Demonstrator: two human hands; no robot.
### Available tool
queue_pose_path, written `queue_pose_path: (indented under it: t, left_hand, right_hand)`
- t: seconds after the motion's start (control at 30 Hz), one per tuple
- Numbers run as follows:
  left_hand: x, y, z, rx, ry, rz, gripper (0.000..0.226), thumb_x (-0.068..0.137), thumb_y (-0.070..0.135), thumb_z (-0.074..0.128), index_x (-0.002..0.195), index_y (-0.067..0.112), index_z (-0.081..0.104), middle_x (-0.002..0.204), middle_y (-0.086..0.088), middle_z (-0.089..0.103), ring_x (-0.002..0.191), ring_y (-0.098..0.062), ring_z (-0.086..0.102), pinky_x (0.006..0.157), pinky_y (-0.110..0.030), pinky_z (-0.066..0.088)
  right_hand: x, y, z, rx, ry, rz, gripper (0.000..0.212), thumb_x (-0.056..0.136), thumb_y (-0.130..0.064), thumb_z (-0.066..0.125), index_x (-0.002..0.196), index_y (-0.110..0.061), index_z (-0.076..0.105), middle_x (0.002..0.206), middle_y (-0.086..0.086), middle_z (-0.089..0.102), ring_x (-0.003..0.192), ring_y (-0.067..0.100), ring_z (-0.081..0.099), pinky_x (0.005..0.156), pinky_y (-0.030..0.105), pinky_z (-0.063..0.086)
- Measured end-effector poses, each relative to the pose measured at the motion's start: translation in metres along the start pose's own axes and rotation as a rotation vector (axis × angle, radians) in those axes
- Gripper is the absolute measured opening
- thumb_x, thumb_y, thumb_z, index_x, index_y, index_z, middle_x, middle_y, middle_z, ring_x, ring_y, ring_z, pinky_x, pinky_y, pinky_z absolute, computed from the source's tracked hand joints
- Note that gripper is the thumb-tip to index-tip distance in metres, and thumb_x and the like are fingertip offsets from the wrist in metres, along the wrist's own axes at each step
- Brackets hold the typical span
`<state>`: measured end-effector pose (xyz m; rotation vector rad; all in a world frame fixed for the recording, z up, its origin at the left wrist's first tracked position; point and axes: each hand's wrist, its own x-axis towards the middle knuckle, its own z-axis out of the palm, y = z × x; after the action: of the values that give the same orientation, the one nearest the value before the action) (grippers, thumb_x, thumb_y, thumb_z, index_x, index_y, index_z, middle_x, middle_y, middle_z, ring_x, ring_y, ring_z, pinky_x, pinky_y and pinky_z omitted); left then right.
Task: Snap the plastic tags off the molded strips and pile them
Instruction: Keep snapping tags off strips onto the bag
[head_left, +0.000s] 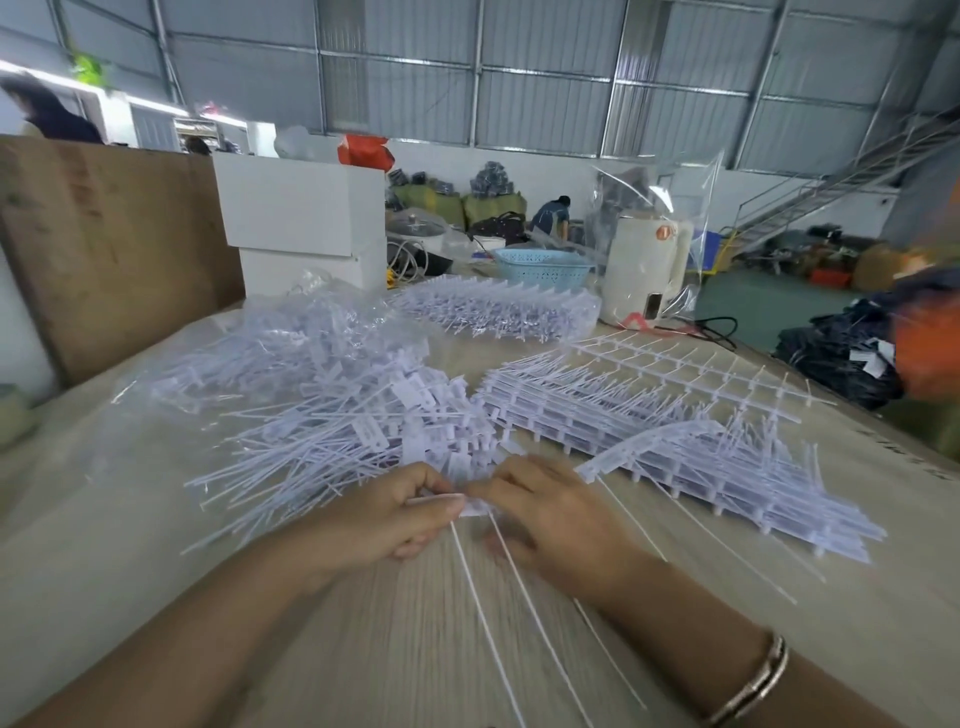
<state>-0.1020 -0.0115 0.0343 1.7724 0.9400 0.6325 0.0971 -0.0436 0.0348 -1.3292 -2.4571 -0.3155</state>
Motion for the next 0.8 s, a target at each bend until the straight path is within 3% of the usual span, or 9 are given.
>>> queue_pose_path:
  t: [0.17,0.27,0.4,0.47,0.6,0.8]
  left_hand:
    - [-0.003,-0.004,-0.006,-0.029,-0.03,0.039,0.01,0.092,0.018,0.056,0.099,0.011,0.059,0.057,0.006,0.054,0.052,-0.006,0.047,0.056,-0.018,0.041]
    - [-0.003,-0.007,-0.008,-0.041,-0.057,0.041,0.012,0.092,0.008,0.056,0.103,0.009,0.059,0.065,-0.002,0.057,0.057,-0.009,0.05,0.06,-0.021,0.043]
    - [-0.001,-0.009,-0.003,-0.043,-0.069,0.05,0.014,0.091,0.007,0.058,0.104,0.006,0.057,0.066,0.003,0.063,0.06,-0.01,0.058,0.063,-0.022,0.048]
    - [0.0,-0.009,-0.001,-0.049,-0.076,0.055,0.015,0.089,0.008,0.061,0.102,0.005,0.055,0.069,0.002,0.067,0.063,-0.011,0.063,0.064,-0.023,0.051]
    - [0.002,-0.011,-0.001,0.001,-0.109,0.108,0.017,0.087,0.011,0.063,0.099,0.008,0.052,0.07,0.002,0.065,0.064,-0.012,0.063,0.065,-0.024,0.051]
    - [0.003,-0.015,-0.005,0.093,-0.161,0.185,0.016,0.089,0.014,0.061,0.099,0.022,0.051,0.071,0.005,0.063,0.065,-0.011,0.06,0.069,-0.025,0.049]
  right_hand:
    - [-0.004,0.006,0.0,0.036,0.06,0.05,0.027,0.088,-0.037,0.047,0.099,-0.028,0.07,0.088,-0.003,0.06,0.071,0.015,0.062,0.073,0.035,0.053]
    - [-0.007,0.011,0.004,-0.027,0.091,0.045,0.025,0.086,-0.038,0.046,0.092,-0.031,0.069,0.088,-0.006,0.06,0.068,0.013,0.062,0.072,0.033,0.053]
    - [-0.005,0.012,0.006,-0.109,0.106,0.041,0.028,0.085,-0.043,0.043,0.086,-0.032,0.069,0.08,-0.008,0.061,0.065,0.012,0.062,0.067,0.027,0.047]
    - [-0.005,0.013,0.008,-0.106,0.061,0.037,0.029,0.088,-0.045,0.042,0.091,-0.034,0.069,0.083,-0.011,0.062,0.071,0.01,0.063,0.073,0.027,0.044]
    - [-0.005,0.019,0.011,0.0,-0.096,0.058,0.039,0.095,-0.055,0.03,0.116,-0.038,0.058,0.107,-0.017,0.06,0.102,0.002,0.056,0.092,0.026,0.032]
    - [-0.006,0.016,0.009,0.317,-0.069,0.09,0.034,0.094,-0.044,0.045,0.109,-0.024,0.067,0.102,-0.008,0.065,0.096,0.01,0.059,0.083,0.035,0.046]
